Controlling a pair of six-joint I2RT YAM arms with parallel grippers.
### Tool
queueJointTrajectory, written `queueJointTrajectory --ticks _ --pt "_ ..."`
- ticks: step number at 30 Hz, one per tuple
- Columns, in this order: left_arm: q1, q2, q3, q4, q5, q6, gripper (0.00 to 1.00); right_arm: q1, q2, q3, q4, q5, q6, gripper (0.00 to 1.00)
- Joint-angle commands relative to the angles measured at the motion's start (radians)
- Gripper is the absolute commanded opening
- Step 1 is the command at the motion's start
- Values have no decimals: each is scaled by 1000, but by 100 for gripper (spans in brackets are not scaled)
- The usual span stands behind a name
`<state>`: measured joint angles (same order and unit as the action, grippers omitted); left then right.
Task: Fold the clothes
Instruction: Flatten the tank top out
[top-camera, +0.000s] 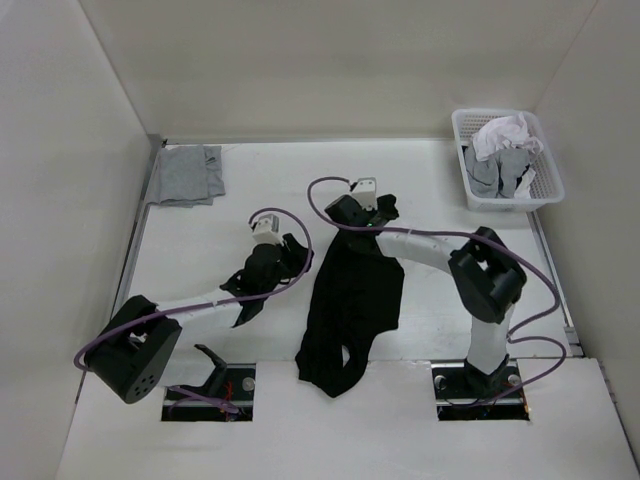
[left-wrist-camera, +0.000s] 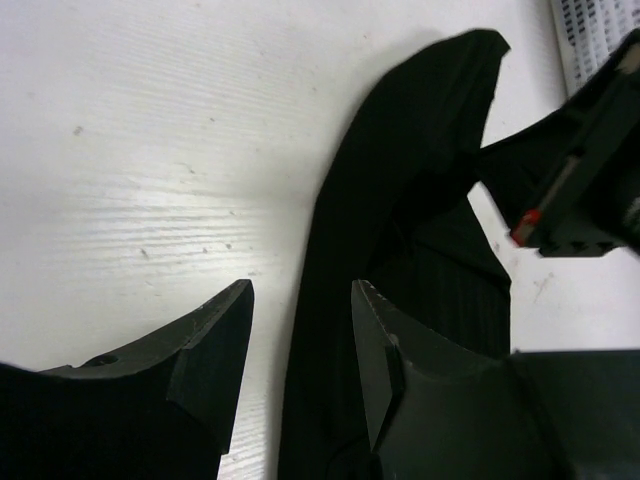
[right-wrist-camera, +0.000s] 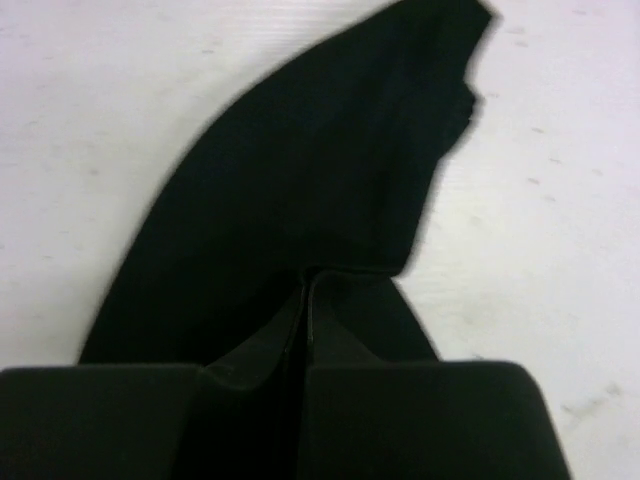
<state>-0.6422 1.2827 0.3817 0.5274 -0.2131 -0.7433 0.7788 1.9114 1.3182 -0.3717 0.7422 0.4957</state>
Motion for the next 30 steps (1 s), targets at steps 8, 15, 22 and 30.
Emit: queueJointTrajectory --ticks 8,15,22,30 --pt "-187 108 189 25 -66 104 42 -202 -393 -420 116 -4 220 0" --pt "-244 273 351 -1 -89 166 42 -306 -442 -524 188 -55 290 0" --pt "-288 438 566 -183 -97 275 23 -388 -448 -496 277 -116 264 0" --pt "-423 327 454 -335 -126 298 25 -433 -449 -510 359 -205 219 0"
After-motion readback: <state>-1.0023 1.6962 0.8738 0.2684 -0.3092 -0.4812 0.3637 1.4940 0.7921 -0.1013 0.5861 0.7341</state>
